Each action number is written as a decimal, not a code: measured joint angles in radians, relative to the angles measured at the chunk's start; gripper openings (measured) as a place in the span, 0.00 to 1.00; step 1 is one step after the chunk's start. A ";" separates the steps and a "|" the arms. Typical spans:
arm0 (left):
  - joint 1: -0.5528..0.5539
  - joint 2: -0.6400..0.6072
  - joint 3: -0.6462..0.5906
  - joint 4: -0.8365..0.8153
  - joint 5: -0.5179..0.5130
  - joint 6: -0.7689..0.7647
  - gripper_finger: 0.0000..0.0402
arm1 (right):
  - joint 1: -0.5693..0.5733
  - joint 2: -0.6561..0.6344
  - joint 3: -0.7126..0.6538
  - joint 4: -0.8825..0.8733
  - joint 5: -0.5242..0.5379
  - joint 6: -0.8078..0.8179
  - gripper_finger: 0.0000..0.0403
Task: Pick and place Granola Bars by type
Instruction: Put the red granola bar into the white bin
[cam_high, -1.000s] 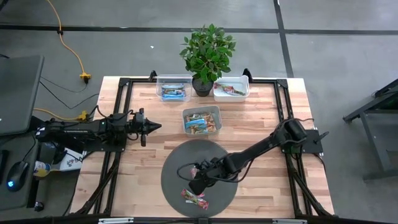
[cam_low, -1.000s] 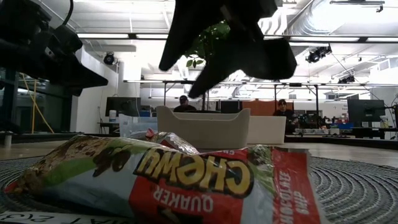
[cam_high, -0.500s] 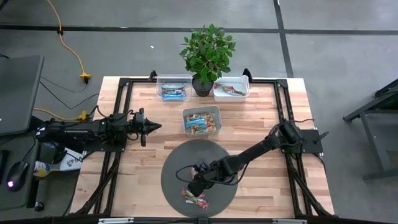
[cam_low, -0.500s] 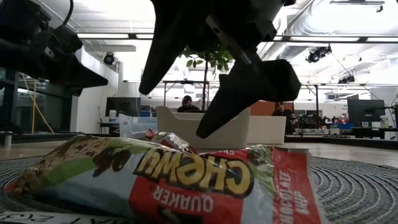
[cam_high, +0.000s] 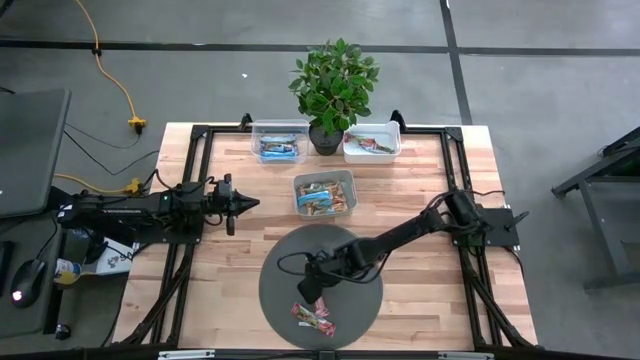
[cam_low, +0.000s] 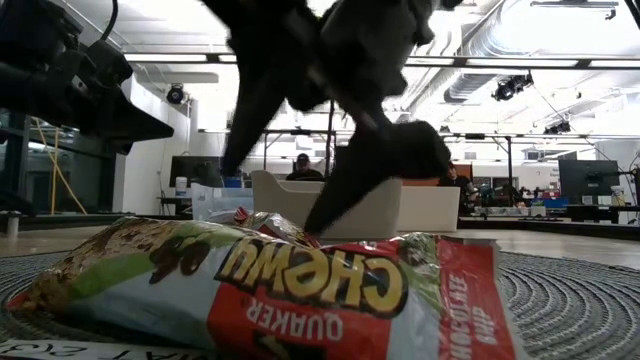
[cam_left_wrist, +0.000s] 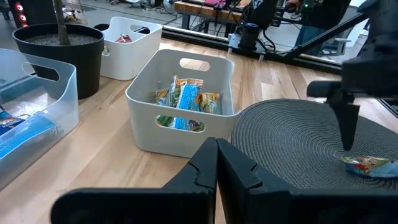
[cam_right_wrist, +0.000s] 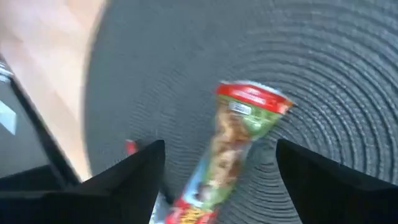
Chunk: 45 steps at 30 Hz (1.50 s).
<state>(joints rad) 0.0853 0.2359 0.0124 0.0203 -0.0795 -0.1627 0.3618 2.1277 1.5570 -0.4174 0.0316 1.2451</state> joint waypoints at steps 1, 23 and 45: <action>0.000 0.000 0.000 0.000 0.000 0.000 0.00 | -0.003 0.005 0.000 -0.002 -0.016 0.000 0.72; 0.000 0.000 0.000 0.001 -0.004 0.000 0.00 | -0.024 0.095 0.003 0.066 -0.133 -0.018 0.53; 0.000 0.000 0.000 0.000 -0.004 0.000 0.00 | -0.087 0.065 -0.005 0.109 -0.213 -0.131 0.23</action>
<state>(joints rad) 0.0853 0.2359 0.0124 0.0206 -0.0834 -0.1627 0.2744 2.1929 1.5524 -0.3082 -0.1811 1.1140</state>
